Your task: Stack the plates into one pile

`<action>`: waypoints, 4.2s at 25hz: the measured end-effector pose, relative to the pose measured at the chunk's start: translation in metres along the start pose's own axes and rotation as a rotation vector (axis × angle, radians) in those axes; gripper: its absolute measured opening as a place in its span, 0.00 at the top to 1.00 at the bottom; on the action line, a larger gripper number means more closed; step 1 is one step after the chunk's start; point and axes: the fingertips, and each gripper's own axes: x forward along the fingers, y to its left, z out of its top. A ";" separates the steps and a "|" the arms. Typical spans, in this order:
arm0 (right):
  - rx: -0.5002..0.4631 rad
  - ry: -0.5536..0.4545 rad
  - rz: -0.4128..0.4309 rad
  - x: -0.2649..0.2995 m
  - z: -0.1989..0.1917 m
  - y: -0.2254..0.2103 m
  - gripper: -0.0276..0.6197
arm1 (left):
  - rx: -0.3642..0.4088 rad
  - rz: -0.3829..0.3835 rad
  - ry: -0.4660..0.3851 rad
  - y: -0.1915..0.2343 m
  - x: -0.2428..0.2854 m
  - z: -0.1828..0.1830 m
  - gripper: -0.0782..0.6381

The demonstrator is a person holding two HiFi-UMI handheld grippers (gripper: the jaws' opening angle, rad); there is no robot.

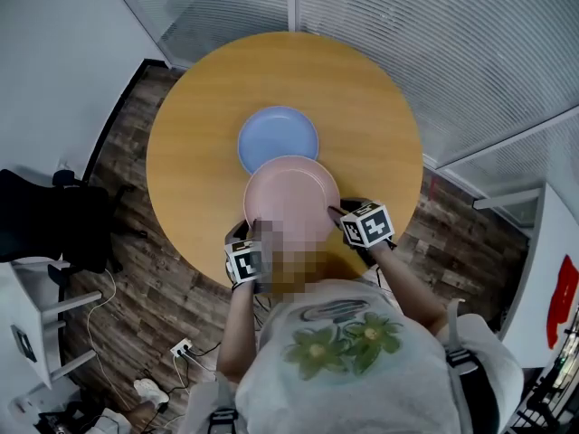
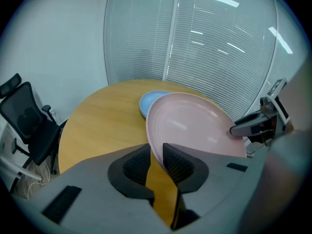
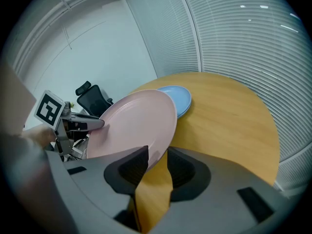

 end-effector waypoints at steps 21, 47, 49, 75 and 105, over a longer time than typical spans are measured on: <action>-0.024 -0.024 -0.020 0.066 0.113 -0.058 0.74 | 0.067 0.003 -0.025 0.030 0.086 0.107 0.76; -0.099 0.000 -0.108 0.139 0.170 -0.110 0.74 | 0.158 0.021 0.007 0.055 0.181 0.157 0.74; -0.098 0.005 -0.111 0.143 0.169 -0.114 0.74 | 0.159 0.020 0.022 0.055 0.187 0.154 0.74; -0.174 0.010 -0.179 0.167 0.155 -0.123 0.74 | 0.180 0.045 0.075 0.059 0.213 0.132 0.72; -0.208 -0.380 0.026 -0.024 0.120 0.024 0.88 | 0.128 -0.164 -0.271 -0.029 -0.007 0.112 0.85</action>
